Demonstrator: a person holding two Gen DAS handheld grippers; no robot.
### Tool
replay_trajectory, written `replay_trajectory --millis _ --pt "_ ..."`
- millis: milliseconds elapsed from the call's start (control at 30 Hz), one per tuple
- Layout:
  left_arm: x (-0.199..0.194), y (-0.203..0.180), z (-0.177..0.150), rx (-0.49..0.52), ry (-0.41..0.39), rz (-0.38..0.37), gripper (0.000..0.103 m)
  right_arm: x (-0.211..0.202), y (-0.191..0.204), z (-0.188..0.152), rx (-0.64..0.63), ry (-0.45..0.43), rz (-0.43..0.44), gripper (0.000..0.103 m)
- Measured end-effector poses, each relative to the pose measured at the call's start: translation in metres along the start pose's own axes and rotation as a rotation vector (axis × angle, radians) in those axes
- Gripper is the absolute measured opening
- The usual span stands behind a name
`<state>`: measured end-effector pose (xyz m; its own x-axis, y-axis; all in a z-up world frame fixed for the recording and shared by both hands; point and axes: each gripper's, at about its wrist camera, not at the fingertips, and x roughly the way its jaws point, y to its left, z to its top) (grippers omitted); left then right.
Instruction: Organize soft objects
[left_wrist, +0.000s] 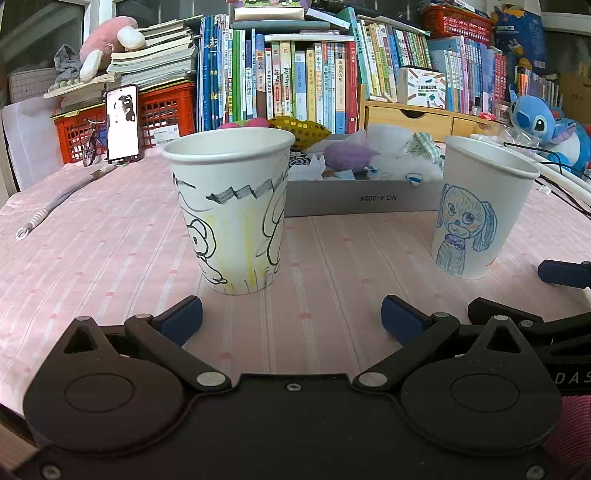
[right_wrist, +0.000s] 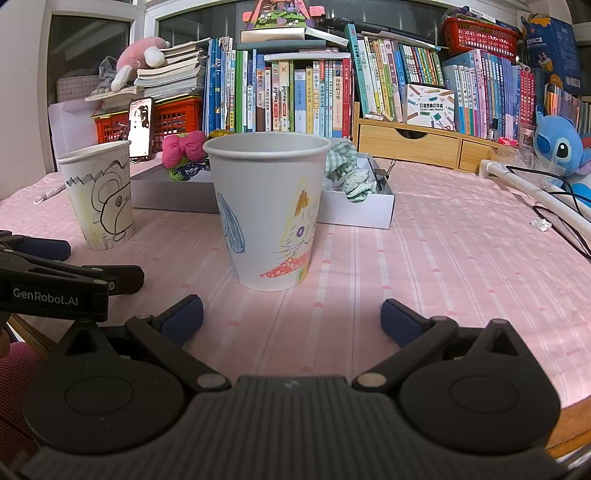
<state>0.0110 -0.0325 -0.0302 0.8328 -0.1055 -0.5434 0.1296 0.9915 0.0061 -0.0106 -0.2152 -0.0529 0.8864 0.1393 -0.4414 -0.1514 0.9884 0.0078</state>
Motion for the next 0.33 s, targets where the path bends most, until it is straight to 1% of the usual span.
replay_trajectory --millis 333 --pt "-0.0004 0.0009 0.0006 0.003 -0.003 -0.003 0.103 -0.0001 -0.0002 0.0001 0.000 0.000 0.000 0.103"
